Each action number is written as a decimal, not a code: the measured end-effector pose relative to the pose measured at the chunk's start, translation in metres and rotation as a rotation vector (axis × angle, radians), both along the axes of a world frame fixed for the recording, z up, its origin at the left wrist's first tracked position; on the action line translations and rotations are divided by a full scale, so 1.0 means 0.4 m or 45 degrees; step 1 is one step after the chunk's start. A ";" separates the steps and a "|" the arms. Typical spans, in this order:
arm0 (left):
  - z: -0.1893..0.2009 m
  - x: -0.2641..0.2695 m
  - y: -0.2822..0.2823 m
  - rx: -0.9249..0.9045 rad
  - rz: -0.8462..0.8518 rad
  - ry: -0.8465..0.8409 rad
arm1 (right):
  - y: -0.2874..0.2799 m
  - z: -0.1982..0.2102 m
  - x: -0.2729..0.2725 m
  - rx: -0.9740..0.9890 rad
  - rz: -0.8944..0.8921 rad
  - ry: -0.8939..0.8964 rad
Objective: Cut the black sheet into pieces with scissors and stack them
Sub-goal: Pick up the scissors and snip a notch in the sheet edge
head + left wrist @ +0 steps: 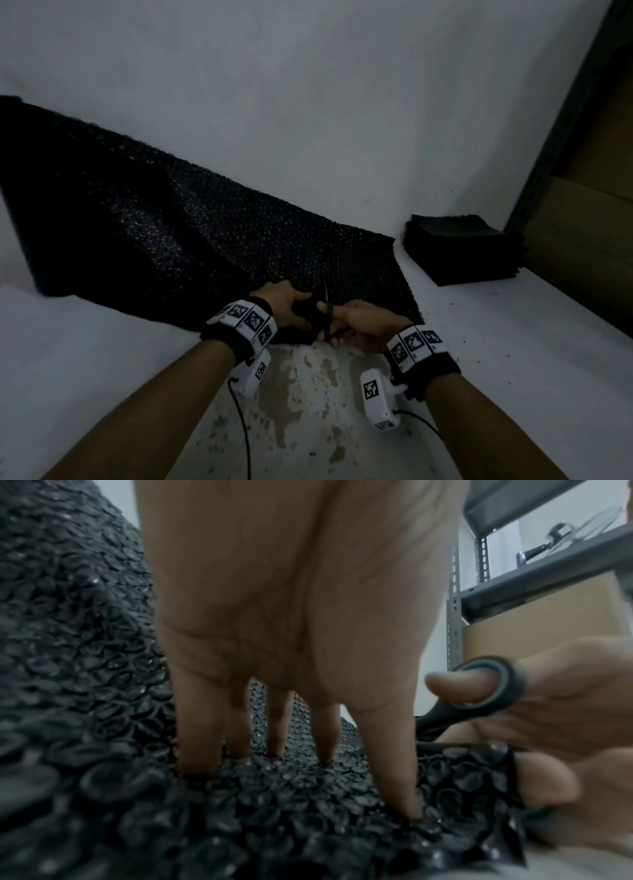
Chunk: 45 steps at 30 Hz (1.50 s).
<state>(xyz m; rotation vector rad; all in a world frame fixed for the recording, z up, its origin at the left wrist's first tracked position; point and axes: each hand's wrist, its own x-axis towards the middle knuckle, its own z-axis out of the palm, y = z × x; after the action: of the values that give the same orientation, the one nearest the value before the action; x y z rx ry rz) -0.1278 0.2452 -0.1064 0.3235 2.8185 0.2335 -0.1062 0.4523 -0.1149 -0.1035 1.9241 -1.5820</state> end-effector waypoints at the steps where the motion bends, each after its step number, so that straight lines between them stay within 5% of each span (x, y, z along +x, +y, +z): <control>1: -0.003 -0.003 -0.002 -0.007 0.003 0.006 | -0.002 0.003 -0.002 0.002 0.001 0.004; 45: 0.004 -0.005 -0.008 -0.055 -0.044 -0.047 | -0.024 -0.046 -0.104 -0.014 -0.116 0.165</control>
<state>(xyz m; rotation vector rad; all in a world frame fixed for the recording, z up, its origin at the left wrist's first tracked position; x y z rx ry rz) -0.1298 0.2419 -0.1048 0.3540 2.7747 0.1688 -0.1477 0.4426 -0.1333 -0.1277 2.0455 -1.6826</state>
